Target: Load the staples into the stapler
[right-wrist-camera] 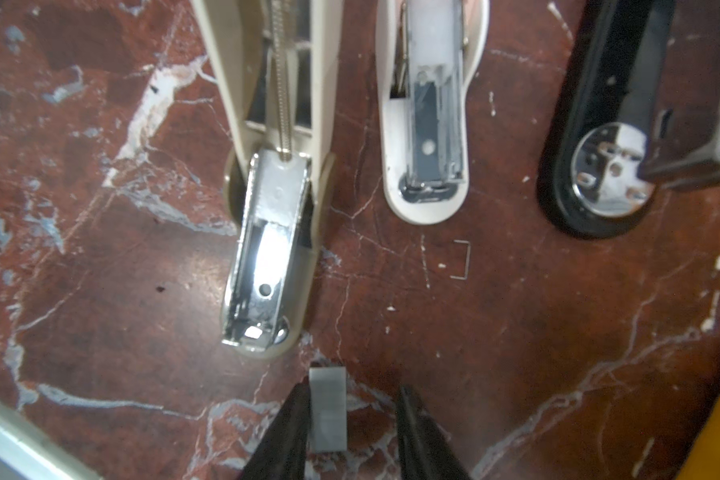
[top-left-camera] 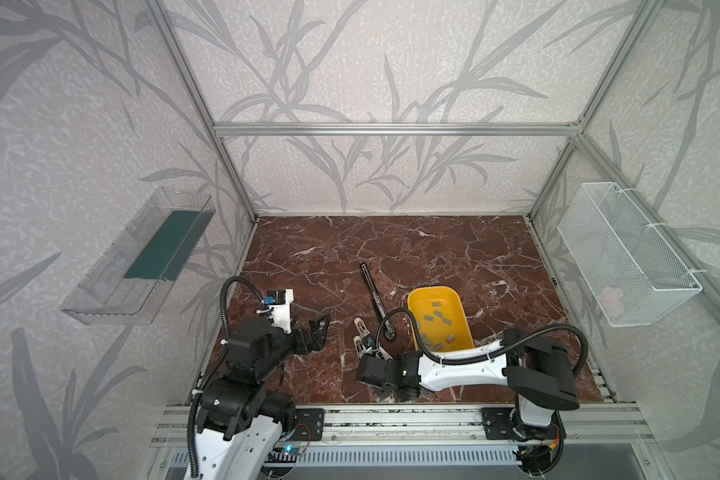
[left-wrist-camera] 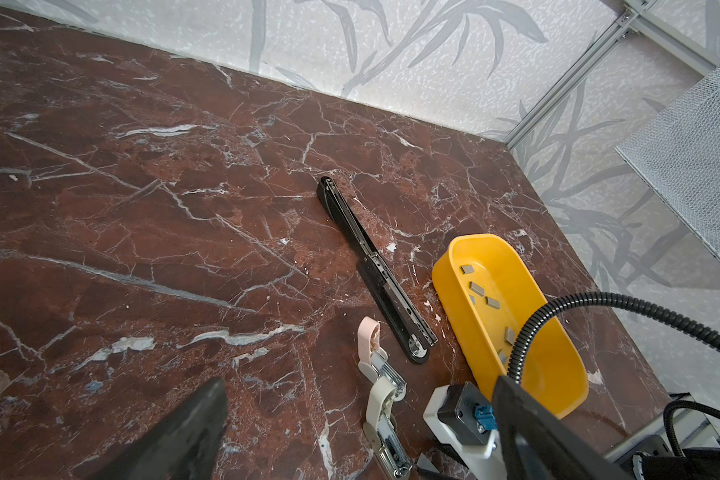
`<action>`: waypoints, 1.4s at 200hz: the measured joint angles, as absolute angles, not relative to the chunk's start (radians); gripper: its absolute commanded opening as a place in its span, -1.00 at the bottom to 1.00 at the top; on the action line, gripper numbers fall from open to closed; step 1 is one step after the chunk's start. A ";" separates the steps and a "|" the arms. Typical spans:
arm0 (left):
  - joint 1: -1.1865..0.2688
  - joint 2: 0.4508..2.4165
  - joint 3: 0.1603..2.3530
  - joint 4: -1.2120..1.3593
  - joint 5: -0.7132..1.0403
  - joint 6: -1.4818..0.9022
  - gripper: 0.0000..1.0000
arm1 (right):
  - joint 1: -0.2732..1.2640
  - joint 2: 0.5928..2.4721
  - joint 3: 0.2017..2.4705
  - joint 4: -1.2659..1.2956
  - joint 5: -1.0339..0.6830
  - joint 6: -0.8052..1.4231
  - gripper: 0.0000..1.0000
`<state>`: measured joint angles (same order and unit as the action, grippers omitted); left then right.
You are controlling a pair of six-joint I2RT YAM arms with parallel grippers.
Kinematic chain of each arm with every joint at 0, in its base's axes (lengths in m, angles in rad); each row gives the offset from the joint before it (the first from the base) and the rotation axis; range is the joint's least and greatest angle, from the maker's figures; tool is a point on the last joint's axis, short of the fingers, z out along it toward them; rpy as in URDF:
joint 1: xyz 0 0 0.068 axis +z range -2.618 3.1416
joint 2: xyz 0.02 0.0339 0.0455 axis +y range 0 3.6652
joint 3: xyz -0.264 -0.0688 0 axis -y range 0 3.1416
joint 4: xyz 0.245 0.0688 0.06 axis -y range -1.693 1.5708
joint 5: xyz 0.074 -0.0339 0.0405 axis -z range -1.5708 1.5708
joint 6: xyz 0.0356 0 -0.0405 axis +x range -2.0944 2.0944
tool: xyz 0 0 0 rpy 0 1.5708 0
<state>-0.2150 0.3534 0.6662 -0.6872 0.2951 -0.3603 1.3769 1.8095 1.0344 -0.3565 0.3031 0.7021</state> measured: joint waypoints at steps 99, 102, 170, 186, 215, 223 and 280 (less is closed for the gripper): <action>-0.215 0.353 0.666 -0.687 0.295 -0.360 0.98 | 1.377 1.825 1.052 -0.352 0.281 0.702 -0.46; -0.215 0.353 0.666 -0.687 0.295 -0.360 0.98 | 1.377 1.825 1.052 -0.352 0.281 0.703 -0.46; -0.215 0.353 0.666 -0.687 0.298 -0.360 0.98 | 1.377 1.836 1.067 -0.356 0.284 0.703 -0.47; -0.215 0.353 0.666 -0.687 0.298 -0.360 0.98 | 1.377 1.842 1.073 -0.356 0.287 0.703 -0.50; -0.215 0.353 0.666 -0.687 0.299 -0.360 0.98 | 1.377 1.851 1.084 -0.355 0.288 0.703 -0.65; -0.215 0.353 0.666 -0.687 0.299 -0.360 0.98 | 1.378 1.851 1.084 -0.353 0.287 0.703 -0.65; -0.215 0.353 0.666 -0.687 0.300 -0.360 0.98 | 1.378 1.851 1.084 -0.353 0.290 0.703 -0.74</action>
<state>-0.2153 0.3531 0.6662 -0.6872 0.3000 -0.3603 1.3781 1.8511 1.0840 -0.3534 0.2901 0.7029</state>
